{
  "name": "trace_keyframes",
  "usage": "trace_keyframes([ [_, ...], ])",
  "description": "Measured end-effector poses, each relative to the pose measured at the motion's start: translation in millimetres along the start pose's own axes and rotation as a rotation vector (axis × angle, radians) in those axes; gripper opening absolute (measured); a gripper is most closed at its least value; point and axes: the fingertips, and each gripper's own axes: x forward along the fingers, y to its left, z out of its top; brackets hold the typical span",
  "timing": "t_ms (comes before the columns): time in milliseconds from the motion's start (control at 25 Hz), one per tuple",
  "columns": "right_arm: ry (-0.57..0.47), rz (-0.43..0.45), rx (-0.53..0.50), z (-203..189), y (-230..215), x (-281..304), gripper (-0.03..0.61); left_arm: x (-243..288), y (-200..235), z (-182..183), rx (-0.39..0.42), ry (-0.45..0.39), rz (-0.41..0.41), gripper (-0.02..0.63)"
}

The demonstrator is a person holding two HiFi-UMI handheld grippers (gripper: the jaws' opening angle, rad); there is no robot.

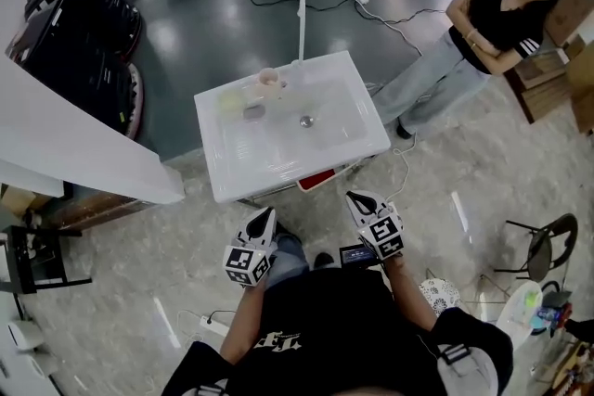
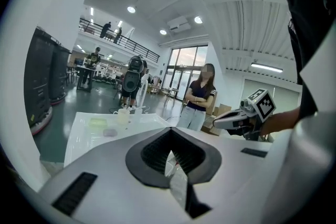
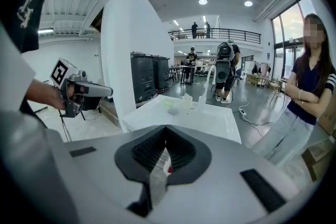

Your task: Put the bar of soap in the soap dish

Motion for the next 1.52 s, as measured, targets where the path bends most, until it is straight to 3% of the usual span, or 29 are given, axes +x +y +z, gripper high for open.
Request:
trace_keyframes([
  [320, -0.004, -0.042, 0.004, 62, -32, 75, 0.008, 53, 77, 36, -0.008, -0.021, -0.021, 0.005],
  [720, 0.052, -0.027, 0.018, 88, -52, 155, 0.008, 102, 148, 71, 0.034, 0.025, -0.073, 0.005],
  [880, 0.082, 0.028, -0.005, 88, -52, 184, 0.008, 112, 173, 71, 0.02, 0.055, -0.039, 0.005],
  [1280, 0.154, 0.238, -0.12, 69, -73, 281, 0.009, 165, 228, 27, -0.04, 0.156, 0.125, 0.005],
  [1520, 0.174, 0.314, -0.192, 66, -80, 336, 0.009, 196, 262, 1, -0.078, 0.206, 0.207, 0.005],
])
